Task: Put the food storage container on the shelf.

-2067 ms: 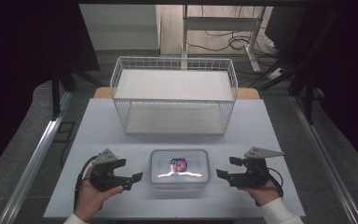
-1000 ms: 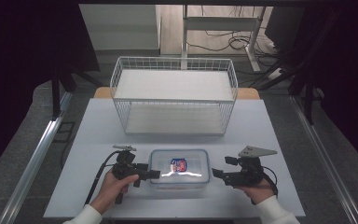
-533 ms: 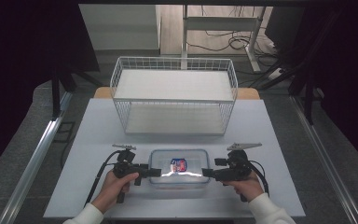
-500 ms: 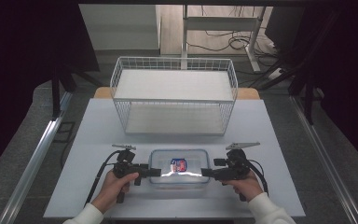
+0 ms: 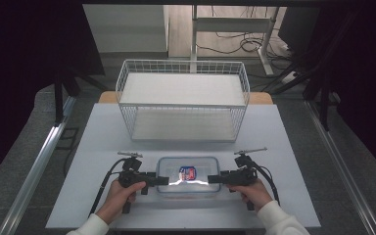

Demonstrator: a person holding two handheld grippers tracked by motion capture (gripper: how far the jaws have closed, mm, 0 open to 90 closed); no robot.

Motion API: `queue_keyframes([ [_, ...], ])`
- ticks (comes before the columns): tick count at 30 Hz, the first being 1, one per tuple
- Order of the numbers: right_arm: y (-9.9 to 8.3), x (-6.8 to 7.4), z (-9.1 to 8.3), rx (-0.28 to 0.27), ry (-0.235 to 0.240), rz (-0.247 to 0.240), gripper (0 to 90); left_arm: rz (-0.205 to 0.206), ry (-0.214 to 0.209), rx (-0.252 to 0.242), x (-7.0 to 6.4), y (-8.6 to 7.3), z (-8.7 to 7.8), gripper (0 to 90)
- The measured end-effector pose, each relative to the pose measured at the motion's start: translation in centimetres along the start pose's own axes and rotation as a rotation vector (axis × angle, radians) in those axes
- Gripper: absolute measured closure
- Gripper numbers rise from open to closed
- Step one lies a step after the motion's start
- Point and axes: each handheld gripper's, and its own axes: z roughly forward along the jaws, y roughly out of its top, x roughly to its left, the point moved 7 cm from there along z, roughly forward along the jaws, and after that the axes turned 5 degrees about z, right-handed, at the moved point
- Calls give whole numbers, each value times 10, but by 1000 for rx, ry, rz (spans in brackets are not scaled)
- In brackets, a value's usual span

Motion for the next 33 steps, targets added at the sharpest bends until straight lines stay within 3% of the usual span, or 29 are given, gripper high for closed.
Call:
queue_keyframes([
  [7, 0, -2, -6, -8, 35, 74, 398, -14, -8, -12, 0, 0, -4, 312],
  [14, -3, 4, -12, -37, 32, 87, 459, -9, 12, -35, -7, -1, -10, 377],
  [19, -6, 8, -17, -51, 33, 88, 499, -39, 7, -69, -10, -3, -14, 428],
  [33, -8, 13, -22, -65, 20, 109, 516, -2, 31, -78, -21, -2, -20, 477],
])
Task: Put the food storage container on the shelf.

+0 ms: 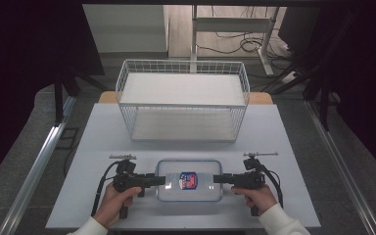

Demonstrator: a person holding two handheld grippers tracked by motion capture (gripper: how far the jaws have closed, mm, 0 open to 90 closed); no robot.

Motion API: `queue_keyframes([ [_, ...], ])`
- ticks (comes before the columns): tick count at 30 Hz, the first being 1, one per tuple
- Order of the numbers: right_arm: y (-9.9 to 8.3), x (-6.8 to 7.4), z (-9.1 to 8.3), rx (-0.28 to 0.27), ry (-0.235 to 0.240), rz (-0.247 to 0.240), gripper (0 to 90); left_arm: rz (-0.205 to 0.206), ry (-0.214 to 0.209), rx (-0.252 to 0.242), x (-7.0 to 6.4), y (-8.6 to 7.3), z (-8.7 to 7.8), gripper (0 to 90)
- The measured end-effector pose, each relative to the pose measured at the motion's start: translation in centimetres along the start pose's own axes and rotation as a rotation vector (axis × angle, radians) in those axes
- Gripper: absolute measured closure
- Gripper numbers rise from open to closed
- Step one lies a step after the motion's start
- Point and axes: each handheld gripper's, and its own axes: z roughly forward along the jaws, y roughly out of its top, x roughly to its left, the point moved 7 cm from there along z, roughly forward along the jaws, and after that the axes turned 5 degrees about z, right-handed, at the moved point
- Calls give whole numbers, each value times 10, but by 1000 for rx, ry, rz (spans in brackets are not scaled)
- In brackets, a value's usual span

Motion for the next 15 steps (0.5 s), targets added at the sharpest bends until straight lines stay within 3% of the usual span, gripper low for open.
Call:
queue_keyframes([
  [15, 6, 9, -6, -36, -10, -51, 518, 26, 8, -15, -5, 8, -5, 483],
])
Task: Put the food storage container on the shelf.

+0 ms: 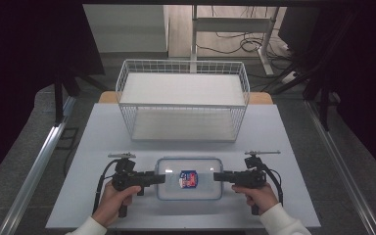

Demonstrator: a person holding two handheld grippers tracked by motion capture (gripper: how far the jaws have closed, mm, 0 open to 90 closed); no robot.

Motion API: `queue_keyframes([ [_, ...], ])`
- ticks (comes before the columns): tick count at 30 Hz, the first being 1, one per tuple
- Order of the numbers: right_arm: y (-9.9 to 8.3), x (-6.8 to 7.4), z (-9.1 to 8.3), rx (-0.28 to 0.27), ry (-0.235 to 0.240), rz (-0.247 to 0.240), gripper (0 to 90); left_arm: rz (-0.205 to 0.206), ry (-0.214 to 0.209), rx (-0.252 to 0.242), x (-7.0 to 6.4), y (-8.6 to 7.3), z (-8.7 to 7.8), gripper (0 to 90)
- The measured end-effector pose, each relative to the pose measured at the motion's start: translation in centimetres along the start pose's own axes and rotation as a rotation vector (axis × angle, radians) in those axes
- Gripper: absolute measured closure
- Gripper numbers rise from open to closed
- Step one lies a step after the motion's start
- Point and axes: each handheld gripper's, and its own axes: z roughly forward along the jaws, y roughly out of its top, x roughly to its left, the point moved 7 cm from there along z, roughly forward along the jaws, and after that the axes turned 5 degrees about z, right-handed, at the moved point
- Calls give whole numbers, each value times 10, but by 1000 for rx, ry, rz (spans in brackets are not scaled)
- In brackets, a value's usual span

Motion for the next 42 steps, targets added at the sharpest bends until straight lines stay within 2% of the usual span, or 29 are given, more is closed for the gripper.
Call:
queue_keyframes([
  [5, 4, 2, 0, -7, -5, -17, 518, 9, 6, -5, 2, 5, -1, 483],
  [12, 21, 2, 5, -24, -4, -53, 518, 26, 15, -19, 11, 20, -2, 484],
  [17, 42, -1, 10, -36, -17, -81, 519, 35, 8, -30, 25, 38, 1, 484],
  [24, 73, -8, 22, -53, -23, -96, 519, 39, 0, -47, 50, 62, 6, 486],
  [36, 109, -24, 40, -83, -30, -104, 517, 45, 0, -74, 79, 92, 16, 487],
  [42, 118, -36, 48, -102, -38, -84, 516, 8, -3, -91, 95, 96, 25, 487],
])
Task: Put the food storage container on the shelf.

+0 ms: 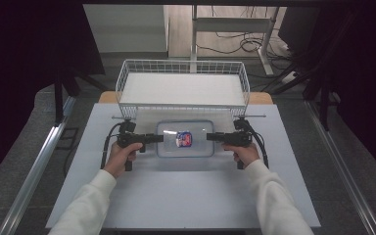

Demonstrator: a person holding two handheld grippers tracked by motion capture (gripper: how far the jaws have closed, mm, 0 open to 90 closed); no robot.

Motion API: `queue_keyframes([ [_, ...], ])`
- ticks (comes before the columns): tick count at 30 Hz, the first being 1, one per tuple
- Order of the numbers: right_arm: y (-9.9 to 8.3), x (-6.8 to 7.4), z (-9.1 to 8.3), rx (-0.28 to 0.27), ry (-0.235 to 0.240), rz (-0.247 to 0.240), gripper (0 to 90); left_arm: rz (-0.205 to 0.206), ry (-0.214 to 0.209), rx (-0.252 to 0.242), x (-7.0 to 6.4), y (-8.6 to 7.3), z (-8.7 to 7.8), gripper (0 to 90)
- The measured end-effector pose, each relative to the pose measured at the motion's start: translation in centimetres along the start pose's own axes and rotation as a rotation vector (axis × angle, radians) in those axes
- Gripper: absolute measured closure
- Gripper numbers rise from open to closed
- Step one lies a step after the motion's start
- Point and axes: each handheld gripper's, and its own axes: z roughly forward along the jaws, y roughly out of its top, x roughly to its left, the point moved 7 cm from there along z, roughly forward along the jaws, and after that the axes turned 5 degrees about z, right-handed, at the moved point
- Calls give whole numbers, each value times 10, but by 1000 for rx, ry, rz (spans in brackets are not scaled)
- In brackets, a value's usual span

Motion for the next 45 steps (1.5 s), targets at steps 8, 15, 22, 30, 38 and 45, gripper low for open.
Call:
queue_keyframes([
  [8, 0, -13, 13, -16, -16, 30, 513, -17, 21, 0, 11, 0, 6, 486],
  [15, 1, -16, 16, -48, -23, 86, 506, -89, 34, -35, 16, 3, 9, 477],
  [22, 2, -18, 18, -88, -58, 105, 495, -101, 47, -60, 20, 5, 12, 473],
  [30, 2, -12, 19, -130, -140, 37, 506, -84, 73, -62, 22, 4, 13, 458],
  [38, -7, 11, 3, -170, -240, -155, 389, 47, 181, -61, -3, 4, 0, 290],
  [45, -33, 35, -27, -126, -253, -358, 417, 209, 248, -19, -34, -18, -28, 269],
])
